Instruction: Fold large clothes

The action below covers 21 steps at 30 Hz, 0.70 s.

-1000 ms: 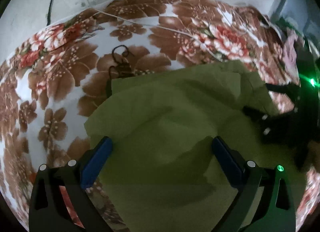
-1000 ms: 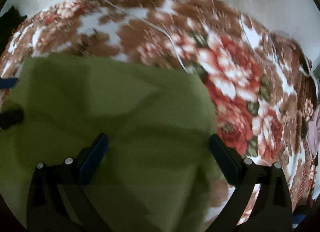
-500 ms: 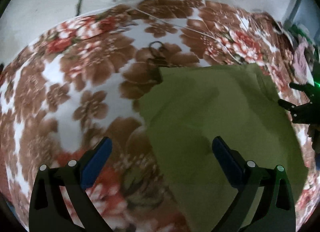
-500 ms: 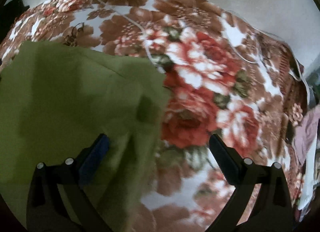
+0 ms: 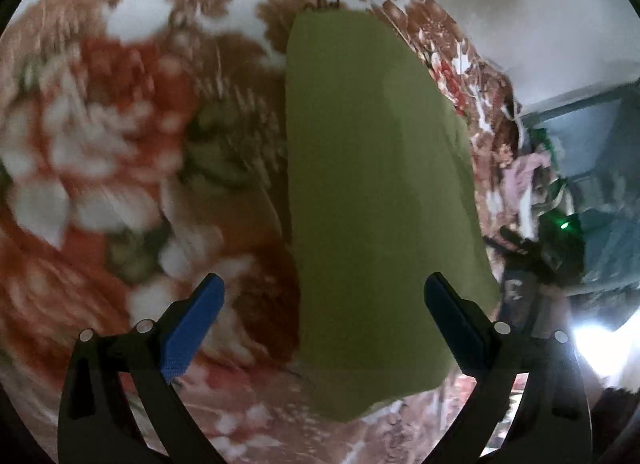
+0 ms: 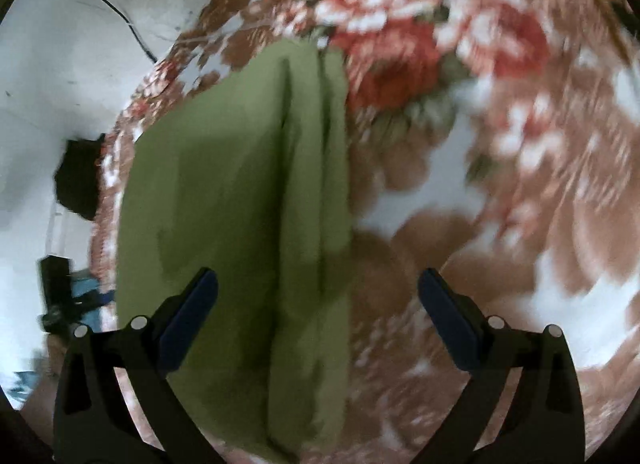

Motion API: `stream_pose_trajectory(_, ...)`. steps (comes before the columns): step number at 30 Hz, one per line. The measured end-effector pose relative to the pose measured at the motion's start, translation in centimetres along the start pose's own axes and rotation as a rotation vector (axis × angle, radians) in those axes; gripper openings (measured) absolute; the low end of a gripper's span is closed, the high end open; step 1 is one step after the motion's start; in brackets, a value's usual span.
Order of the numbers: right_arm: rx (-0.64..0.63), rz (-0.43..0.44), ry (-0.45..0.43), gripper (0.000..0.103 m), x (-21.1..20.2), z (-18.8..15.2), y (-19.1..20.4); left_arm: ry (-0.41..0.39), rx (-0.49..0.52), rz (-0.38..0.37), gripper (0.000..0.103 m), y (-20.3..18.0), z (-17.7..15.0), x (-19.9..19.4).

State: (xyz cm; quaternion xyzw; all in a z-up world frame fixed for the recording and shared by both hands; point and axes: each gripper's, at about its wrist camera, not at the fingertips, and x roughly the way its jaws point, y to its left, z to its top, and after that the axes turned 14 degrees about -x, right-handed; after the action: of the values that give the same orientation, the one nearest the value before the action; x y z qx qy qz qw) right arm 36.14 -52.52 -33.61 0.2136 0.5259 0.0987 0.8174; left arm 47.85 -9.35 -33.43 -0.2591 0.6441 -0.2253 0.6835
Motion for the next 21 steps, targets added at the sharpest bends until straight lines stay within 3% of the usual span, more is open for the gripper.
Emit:
stream_pose_trajectory(2,0.034,0.099,0.037,0.099,1.4,-1.0,0.2,0.015,-0.024,-0.023,0.098,0.5,-0.5,1.1)
stream_pose_trajectory(5,0.037,0.15,0.077,0.099,2.9,-1.1,0.8,0.034,-0.04,-0.103,0.098,0.4,-0.4,2.1)
stream_pose_trajectory(9,0.049,0.229,0.11,0.099,5.0,-0.5,1.8,0.061,-0.031,-0.156,0.098,-0.6,0.1,4.1)
stream_pose_trajectory(12,0.022,0.222,0.15,0.099,6.5,0.4,2.7,0.079,-0.034,-0.167,0.099,-0.8,0.6,5.5)
stream_pose_trajectory(15,0.05,0.172,0.135,0.098,7.0,0.8,1.5,0.076,-0.043,-0.188,0.099,-0.5,1.1,6.3)
stream_pose_trajectory(18,0.105,0.226,0.128,0.099,7.6,0.8,0.2,0.077,-0.089,-0.231,0.099,0.3,0.8,6.6)
stream_pose_trajectory(21,0.047,0.237,0.156,0.099,8.1,1.2,0.7,0.062,-0.094,-0.246,0.099,0.3,0.5,6.6)
